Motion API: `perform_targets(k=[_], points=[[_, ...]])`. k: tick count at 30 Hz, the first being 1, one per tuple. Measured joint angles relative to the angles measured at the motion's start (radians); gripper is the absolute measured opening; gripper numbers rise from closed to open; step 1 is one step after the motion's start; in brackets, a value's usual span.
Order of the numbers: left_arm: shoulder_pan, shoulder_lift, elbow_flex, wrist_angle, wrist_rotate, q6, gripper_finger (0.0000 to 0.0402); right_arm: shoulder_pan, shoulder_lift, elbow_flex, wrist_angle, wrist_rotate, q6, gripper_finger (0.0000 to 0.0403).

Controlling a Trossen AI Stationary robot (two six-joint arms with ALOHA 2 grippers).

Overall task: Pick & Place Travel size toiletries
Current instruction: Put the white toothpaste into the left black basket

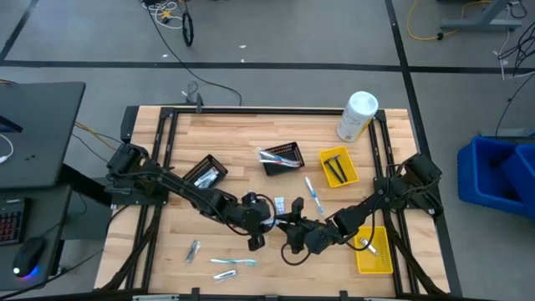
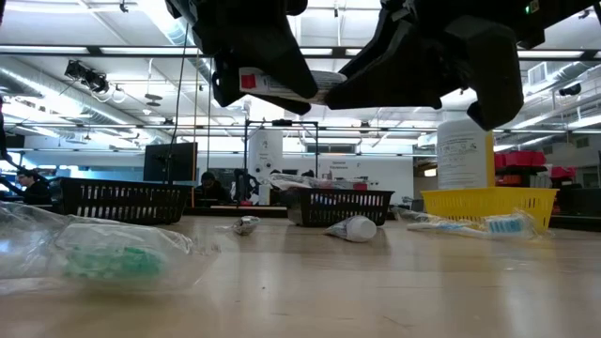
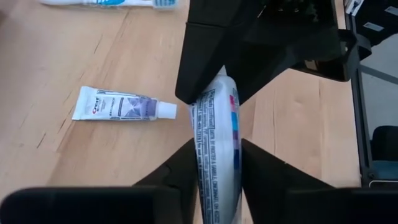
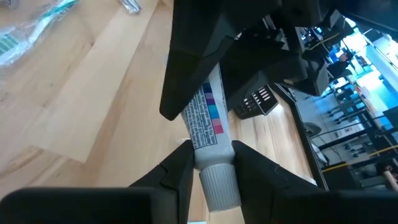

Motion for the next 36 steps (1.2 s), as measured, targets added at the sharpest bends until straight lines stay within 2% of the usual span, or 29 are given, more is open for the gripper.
perform_targets(k=[7, 12, 17, 22, 28, 33, 36], points=[[0.000, 0.000, 0.000, 0.002, 0.013, 0.000, 0.0072, 0.000, 0.000, 0.000, 0.002, -0.001, -0.018, 0.0119], [0.000, 0.000, 0.000, 0.000, 0.015, -0.002, 0.0065, 0.000, 0.000, 0.000, 0.002, -0.001, 0.012, 0.0143], [0.000, 0.000, 0.002, -0.041, 0.010, -0.032, 0.0067, 0.000, 0.000, 0.000, -0.028, 0.014, 0.161, 0.0179], [0.005, 0.000, 0.002, -0.089, 0.009, -0.043, 0.0065, 0.000, 0.000, 0.000, -0.201, 0.098, 0.426, 0.0218], [0.029, 0.000, 0.002, -0.187, -0.037, -0.069, 0.0067, 0.006, 0.000, -0.001, -0.379, -0.016, 0.784, 0.0251], [0.087, -0.039, 0.002, -0.282, -0.030, -0.112, 0.0067, 0.035, 0.000, -0.001, -0.377, 0.000, 0.821, 0.0256], [0.128, -0.105, 0.002, -0.401, -0.085, -0.110, 0.0067, 0.046, 0.000, -0.001, -0.381, 0.001, 0.821, 0.0250]])
